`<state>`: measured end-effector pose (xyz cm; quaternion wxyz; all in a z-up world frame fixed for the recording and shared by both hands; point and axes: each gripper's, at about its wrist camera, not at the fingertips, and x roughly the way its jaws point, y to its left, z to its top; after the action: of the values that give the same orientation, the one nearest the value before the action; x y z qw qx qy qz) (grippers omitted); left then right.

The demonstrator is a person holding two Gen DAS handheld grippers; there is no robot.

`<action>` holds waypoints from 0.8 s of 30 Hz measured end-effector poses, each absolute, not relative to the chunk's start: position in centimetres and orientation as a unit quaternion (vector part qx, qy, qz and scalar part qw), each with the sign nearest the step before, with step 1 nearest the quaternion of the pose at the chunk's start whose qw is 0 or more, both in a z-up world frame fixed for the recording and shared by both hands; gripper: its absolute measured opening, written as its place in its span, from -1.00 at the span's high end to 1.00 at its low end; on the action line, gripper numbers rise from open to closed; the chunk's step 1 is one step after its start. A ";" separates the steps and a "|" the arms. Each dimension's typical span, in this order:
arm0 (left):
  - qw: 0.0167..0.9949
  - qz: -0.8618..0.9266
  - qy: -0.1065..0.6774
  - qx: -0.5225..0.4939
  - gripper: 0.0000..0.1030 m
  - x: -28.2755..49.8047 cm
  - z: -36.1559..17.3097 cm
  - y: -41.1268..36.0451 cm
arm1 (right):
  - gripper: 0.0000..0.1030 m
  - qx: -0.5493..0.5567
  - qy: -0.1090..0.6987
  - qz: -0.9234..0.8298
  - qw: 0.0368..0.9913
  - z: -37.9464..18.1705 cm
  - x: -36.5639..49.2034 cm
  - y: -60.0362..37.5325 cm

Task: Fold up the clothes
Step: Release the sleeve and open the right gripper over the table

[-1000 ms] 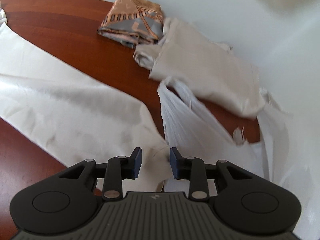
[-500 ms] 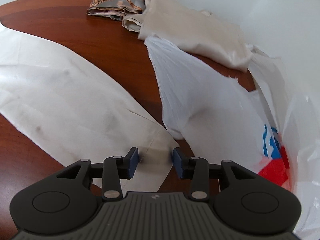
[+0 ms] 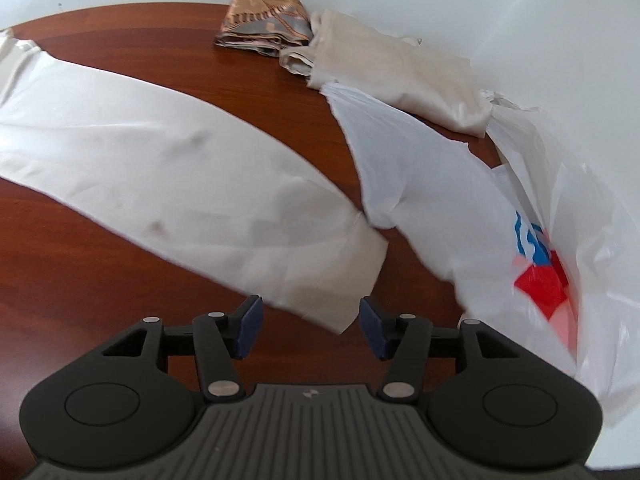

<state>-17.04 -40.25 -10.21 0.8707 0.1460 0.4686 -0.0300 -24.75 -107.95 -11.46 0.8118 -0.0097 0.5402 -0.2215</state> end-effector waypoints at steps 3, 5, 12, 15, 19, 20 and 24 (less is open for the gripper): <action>0.866 -0.038 0.475 0.150 0.12 -17.3 -10.8 -38.3 | -0.19 -0.006 0.535 -0.223 0.815 -10.8 -25.8 -105.3; 0.864 -0.041 0.479 0.151 0.12 -17.5 -11.3 -37.1 | -0.19 0.000 0.529 -0.224 0.818 -10.5 -26.6 -103.4; 0.857 -0.067 0.486 0.160 0.12 -18.1 -12.8 -34.5 | -0.21 0.014 0.515 -0.221 0.828 -9.4 -29.4 -96.8; 0.854 -0.085 0.485 0.166 0.12 -18.3 -13.3 -34.0 | -0.22 0.021 0.512 -0.219 0.831 -9.2 -30.3 -94.4; 0.853 -0.103 0.481 0.176 0.11 -18.6 -13.8 -34.0 | -0.22 0.030 0.508 -0.214 0.834 -9.2 -31.3 -91.3; 0.852 -0.108 0.480 0.180 0.11 -18.7 -14.0 -34.1 | -0.23 0.031 0.507 -0.213 0.835 -9.2 -31.5 -90.7; 0.849 -0.124 0.474 0.199 0.08 -19.1 -14.8 -34.6 | -0.24 0.038 0.501 -0.206 0.840 -9.0 -32.0 -88.1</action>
<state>-19.06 -34.61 -14.79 0.8489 0.1995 0.4736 -0.1239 -32.01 -88.06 -9.01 0.8396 0.0378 0.5010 -0.2064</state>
